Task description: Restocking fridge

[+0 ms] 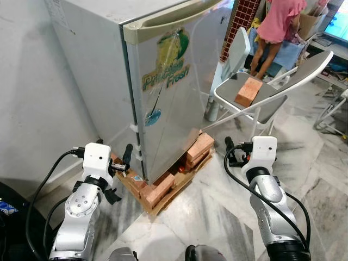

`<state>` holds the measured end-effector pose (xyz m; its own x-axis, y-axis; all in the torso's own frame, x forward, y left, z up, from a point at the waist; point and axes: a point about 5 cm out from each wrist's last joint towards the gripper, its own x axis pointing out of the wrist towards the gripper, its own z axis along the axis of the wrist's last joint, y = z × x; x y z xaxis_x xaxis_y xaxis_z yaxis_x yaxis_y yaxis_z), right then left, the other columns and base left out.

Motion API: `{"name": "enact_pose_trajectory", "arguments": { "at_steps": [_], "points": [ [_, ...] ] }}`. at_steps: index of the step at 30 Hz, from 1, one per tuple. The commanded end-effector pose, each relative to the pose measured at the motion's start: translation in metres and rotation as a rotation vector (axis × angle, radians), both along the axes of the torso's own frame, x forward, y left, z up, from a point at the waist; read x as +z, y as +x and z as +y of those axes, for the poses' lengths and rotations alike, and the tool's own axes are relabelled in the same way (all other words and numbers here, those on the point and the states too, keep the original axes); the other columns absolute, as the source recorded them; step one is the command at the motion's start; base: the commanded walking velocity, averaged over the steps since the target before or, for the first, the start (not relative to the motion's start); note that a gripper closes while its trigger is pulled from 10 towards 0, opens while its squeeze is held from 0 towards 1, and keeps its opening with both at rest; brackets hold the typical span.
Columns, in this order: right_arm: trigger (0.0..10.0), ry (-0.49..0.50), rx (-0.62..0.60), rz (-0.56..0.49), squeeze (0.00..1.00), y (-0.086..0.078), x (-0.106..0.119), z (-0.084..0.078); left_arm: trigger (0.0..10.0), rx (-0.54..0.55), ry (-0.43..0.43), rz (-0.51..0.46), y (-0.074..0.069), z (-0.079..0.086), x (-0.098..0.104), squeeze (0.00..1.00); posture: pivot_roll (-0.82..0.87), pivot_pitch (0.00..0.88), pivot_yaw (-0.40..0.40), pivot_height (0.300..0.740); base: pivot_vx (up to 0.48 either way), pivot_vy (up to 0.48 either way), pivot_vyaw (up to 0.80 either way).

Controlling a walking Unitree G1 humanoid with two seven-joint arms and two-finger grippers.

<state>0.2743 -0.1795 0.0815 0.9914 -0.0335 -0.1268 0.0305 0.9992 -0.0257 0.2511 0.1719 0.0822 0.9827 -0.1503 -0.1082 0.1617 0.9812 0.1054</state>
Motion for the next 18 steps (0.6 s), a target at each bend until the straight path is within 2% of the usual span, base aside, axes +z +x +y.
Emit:
{"name": "enact_pose_trajectory", "arguments": {
  "at_steps": [1, 6, 15, 18],
  "points": [
    [10.0, 0.008, -0.005, 0.0, 0.0, -0.0008, 0.0021, -0.0004, 10.0, 0.007, -0.003, 0.008, -0.0025, 0.0017, -0.0004, 0.0, 0.08, 0.061, -0.03, 0.74, 0.0, 0.48, -0.66],
    [10.0, 0.007, -0.008, 0.002, 0.0, -0.0011, 0.002, -0.0009, 10.0, 0.001, 0.002, 0.002, -0.0028, 0.0007, -0.0001, 0.0, 0.08, 0.063, -0.03, 0.74, 0.0, 0.463, -0.78],
    [10.0, 0.022, -0.016, 0.004, 0.0, -0.0008, 0.0044, 0.0002, 10.0, -0.024, 0.013, -0.007, -0.0034, -0.0005, 0.0011, 0.0, 0.08, 0.064, -0.031, 0.74, 0.0, 0.0, -0.48],
    [10.0, 0.036, -0.02, 0.01, 0.0, -0.0022, 0.005, 0.0023, 10.0, -0.033, 0.01, -0.01, -0.0027, -0.0009, 0.0021, 0.0, 0.08, 0.062, -0.032, 0.74, 0.0, 0.0, 0.0]
  ]
}}
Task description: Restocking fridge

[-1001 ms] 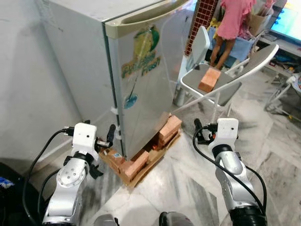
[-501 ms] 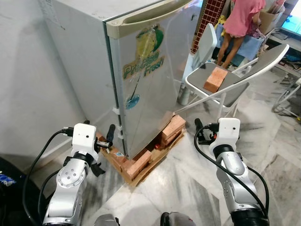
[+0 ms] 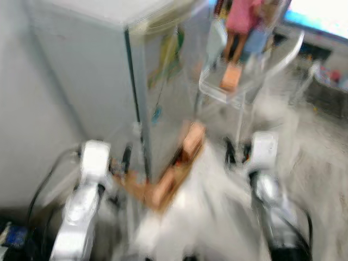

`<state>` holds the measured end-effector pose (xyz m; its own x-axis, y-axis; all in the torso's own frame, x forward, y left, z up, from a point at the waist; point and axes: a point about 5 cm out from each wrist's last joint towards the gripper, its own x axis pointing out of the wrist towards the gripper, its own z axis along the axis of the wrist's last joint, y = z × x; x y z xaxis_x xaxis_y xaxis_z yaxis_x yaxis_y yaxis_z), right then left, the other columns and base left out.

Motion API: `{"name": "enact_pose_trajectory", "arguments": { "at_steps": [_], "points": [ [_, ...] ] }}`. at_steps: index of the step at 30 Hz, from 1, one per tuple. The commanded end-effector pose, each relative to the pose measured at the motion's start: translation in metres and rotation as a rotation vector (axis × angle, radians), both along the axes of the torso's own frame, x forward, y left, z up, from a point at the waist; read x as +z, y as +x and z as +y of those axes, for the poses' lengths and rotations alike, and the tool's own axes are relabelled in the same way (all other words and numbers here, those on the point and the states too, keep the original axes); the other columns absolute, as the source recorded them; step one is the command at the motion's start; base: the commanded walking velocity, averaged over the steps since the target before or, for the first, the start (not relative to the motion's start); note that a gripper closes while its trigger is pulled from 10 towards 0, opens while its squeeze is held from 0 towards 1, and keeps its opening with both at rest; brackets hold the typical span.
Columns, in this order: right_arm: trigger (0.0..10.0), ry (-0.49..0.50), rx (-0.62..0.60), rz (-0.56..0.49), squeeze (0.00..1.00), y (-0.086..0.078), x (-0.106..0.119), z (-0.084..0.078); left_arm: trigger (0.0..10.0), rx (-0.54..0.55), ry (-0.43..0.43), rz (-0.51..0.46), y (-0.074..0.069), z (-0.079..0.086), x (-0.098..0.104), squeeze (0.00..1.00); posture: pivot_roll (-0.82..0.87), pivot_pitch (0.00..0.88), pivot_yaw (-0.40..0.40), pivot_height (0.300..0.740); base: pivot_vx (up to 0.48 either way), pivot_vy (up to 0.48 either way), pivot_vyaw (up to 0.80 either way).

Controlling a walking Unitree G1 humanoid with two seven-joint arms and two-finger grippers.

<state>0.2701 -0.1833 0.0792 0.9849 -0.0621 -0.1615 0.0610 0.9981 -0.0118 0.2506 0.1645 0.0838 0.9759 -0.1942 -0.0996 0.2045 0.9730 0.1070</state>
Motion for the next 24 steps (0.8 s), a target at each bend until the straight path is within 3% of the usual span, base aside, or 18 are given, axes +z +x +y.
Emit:
{"name": "enact_pose_trajectory", "arguments": {
  "at_steps": [1, 24],
  "points": [
    [10.0, 0.02, 0.011, -0.024, 0.0, 0.002, 0.0073, 0.0061, 10.0, 0.011, 0.01, -0.001, -0.0022, 0.0065, 0.0005, 0.0, 0.08, 0.062, -0.032, 0.74, 0.0, 0.0, 0.0],
    [10.0, 0.04, -0.001, -0.027, 0.0, 0.0031, 0.0122, 0.0113, 10.0, -0.016, 0.019, -0.019, 0.0011, 0.0034, 0.0047, 0.0, 0.08, 0.056, -0.025, 0.74, 0.0, 0.0, 0.0]
  ]
}}
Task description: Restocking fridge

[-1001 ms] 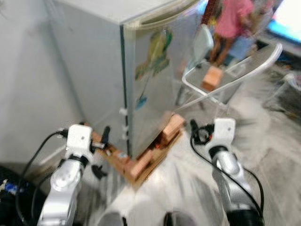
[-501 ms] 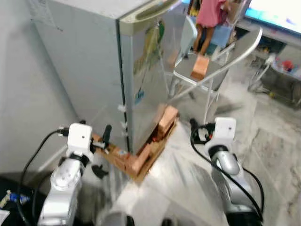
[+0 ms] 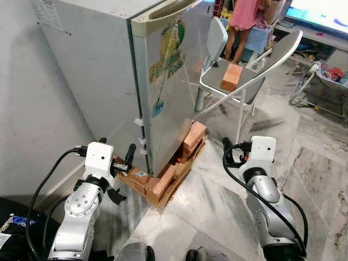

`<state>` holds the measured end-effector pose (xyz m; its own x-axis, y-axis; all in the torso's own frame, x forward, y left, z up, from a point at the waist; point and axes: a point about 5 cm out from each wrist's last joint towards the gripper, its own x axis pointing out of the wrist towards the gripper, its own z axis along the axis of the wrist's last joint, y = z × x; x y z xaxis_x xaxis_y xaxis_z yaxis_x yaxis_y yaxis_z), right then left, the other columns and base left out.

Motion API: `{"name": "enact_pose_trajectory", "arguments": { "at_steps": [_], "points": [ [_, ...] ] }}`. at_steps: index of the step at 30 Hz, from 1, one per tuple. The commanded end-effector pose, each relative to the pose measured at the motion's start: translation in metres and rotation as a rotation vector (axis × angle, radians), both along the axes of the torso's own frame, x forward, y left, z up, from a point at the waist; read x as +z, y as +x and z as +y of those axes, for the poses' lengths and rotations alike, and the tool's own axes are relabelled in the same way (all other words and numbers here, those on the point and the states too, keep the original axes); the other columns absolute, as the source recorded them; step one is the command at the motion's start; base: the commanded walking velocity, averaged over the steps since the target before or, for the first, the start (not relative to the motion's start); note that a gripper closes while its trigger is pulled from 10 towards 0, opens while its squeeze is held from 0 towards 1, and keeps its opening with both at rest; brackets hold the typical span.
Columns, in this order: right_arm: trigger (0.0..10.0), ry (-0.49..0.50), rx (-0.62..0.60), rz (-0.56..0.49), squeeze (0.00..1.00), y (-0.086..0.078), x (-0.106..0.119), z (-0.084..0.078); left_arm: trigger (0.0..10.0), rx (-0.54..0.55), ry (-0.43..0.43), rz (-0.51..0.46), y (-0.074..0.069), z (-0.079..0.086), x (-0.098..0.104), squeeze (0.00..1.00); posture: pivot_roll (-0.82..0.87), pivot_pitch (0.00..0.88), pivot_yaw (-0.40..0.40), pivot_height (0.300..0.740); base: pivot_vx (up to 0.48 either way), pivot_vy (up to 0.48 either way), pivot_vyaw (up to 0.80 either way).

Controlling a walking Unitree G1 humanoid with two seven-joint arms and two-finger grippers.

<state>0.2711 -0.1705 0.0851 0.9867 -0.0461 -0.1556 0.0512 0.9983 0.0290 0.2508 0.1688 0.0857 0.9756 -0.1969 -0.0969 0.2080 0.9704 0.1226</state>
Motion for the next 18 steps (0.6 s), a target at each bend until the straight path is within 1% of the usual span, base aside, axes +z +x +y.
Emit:
{"name": "enact_pose_trajectory", "arguments": {
  "at_steps": [1, 18],
  "points": [
    [10.0, 0.0, -0.011, -0.019, 0.0, 0.0026, 0.0066, -0.0015, 10.0, -0.013, 0.004, -0.014, 0.0012, -0.0012, 0.0028, 0.0, 0.08, 0.056, -0.026, 0.74, 0.0, 0.0, 0.0],
    [10.0, -0.007, -0.014, -0.031, 0.0, 0.0097, 0.0102, -0.0033, 10.0, -0.011, 0.014, -0.021, 0.0028, -0.0037, 0.0031, 0.0, 0.08, 0.047, -0.03, 0.74, 0.0, 0.0, 0.0]
  ]
}}
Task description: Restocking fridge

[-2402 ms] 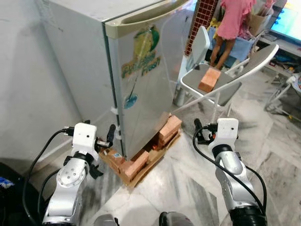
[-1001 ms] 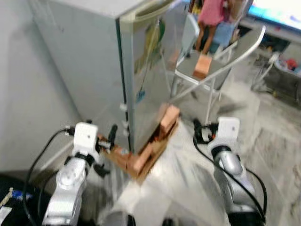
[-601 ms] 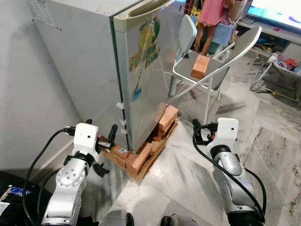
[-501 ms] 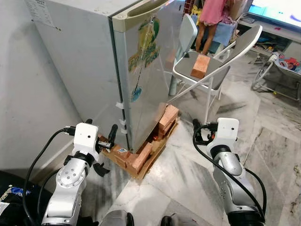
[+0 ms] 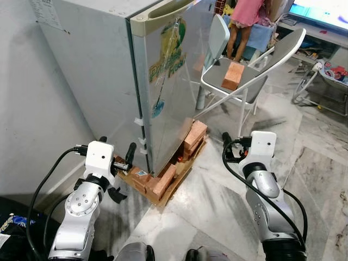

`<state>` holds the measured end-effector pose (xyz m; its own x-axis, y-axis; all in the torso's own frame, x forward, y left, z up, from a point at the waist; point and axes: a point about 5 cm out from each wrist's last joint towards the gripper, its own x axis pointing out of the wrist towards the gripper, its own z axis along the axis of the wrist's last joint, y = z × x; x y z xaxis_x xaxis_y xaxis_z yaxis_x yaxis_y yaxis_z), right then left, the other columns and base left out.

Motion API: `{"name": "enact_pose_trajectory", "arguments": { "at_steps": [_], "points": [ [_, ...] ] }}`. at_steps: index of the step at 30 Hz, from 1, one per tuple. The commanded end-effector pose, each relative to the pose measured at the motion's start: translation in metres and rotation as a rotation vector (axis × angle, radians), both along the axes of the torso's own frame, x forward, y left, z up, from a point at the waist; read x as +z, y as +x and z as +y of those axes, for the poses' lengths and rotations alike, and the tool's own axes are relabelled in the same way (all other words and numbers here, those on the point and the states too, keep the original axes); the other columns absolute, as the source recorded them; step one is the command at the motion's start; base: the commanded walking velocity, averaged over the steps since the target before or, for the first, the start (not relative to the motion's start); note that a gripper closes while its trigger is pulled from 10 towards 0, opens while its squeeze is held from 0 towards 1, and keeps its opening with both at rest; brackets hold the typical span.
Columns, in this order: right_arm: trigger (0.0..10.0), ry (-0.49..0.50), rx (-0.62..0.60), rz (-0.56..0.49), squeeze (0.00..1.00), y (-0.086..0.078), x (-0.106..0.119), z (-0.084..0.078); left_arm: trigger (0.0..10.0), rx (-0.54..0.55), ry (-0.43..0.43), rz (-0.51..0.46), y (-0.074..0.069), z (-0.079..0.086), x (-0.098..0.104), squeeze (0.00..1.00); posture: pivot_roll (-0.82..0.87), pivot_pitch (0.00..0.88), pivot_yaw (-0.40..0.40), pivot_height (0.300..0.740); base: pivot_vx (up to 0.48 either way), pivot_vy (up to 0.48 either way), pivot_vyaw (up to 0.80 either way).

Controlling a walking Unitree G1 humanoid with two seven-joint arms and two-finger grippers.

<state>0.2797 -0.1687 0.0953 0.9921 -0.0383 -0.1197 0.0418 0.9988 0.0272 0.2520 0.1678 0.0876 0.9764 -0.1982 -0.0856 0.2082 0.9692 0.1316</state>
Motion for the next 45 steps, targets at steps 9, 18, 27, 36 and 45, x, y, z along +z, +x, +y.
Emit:
{"name": "enact_pose_trajectory", "arguments": {
  "at_steps": [9, 18, 27, 36, 45],
  "points": [
    [10.0, -0.009, -0.024, 0.0, 0.0, 0.004, 0.0013, -0.0074, 10.0, 0.007, 0.011, -0.02, 0.002, -0.0031, 0.0017, 0.0, 0.08, 0.047, -0.033, 0.74, 0.0, 0.0, 0.0],
    [10.0, -0.009, -0.028, 0.007, 0.0, 0.0015, -0.0008, -0.0082, 10.0, 0.021, 0.013, -0.011, 0.0013, -0.0027, -0.0003, 0.0, 0.08, 0.05, -0.031, 0.74, 0.0, 0.0, 0.0],
    [10.0, -0.011, -0.029, 0.003, 0.0, 0.0029, 0.0002, -0.0086, 10.0, 0.013, 0.008, -0.01, 0.0014, -0.0047, -0.001, 0.0, 0.08, 0.053, -0.031, 0.74, 0.0, 0.0, 0.0],
    [10.0, -0.007, -0.035, 0.003, 0.0, 0.0025, -0.0002, -0.0078, 10.0, 0.009, 0.013, -0.006, 0.0005, -0.005, -0.0025, 0.0, 0.08, 0.05, -0.021, 0.74, 0.0, 0.0, 0.0],
    [10.0, -0.006, -0.047, 0.007, 0.0, 0.0009, -0.0022, -0.0103, 10.0, 0.002, 0.009, -0.001, 0.0027, -0.0052, -0.0027, 0.0, 0.08, 0.043, -0.012, 0.74, 0.0, 0.0, 0.0]
  ]
}}
